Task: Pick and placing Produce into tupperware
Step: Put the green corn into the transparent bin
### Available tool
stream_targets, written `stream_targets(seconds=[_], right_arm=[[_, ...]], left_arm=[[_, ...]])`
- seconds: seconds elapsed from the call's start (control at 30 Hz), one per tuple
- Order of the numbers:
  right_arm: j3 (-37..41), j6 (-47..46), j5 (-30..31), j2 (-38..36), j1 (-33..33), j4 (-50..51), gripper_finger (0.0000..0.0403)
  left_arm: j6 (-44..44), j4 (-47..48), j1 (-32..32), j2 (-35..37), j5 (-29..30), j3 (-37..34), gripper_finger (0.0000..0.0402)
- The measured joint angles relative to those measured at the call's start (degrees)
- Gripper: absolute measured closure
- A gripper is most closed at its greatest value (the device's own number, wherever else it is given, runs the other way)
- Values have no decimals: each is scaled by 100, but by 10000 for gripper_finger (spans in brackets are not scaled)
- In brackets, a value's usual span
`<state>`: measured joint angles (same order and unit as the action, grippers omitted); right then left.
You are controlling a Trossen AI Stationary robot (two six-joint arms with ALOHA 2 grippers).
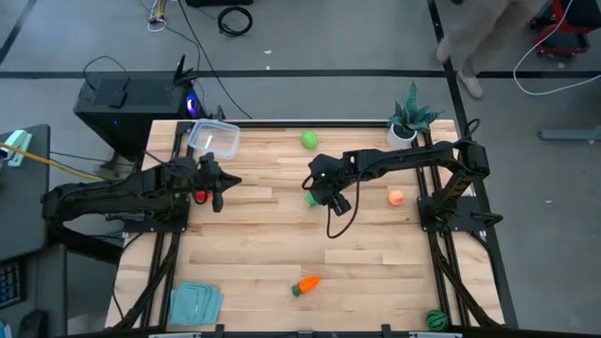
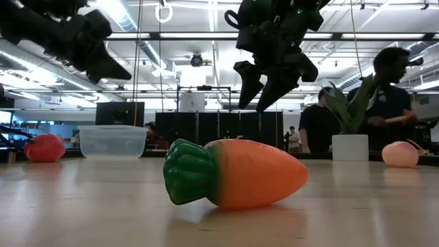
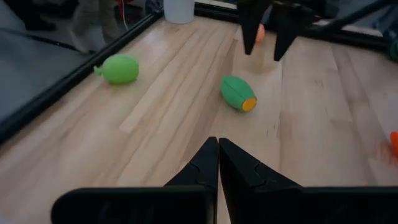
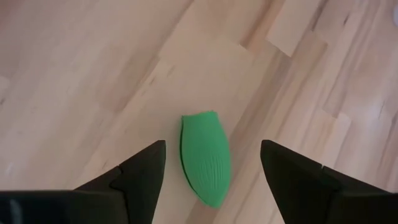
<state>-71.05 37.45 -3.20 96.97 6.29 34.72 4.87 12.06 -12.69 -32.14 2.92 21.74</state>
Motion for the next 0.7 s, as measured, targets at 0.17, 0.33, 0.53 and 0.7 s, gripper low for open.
stream_targets(seconds=[0.17, 0.33, 0.53, 0.7], right_arm=[[0, -37, 14, -2, 56, 2, 134], [2, -52, 18, -2, 110, 62, 134], [2, -406, 13, -4, 108, 62, 134], [2, -400, 14, -4, 108, 57, 134]], left_arm=[[-702, 348, 195, -741, -9, 752, 388], [-1187, 472, 439, -1494, -4, 1213, 392], [-1499, 475, 586, -1921, -1, 1381, 380], [-1495, 461, 586, -1976, -3, 1383, 373]])
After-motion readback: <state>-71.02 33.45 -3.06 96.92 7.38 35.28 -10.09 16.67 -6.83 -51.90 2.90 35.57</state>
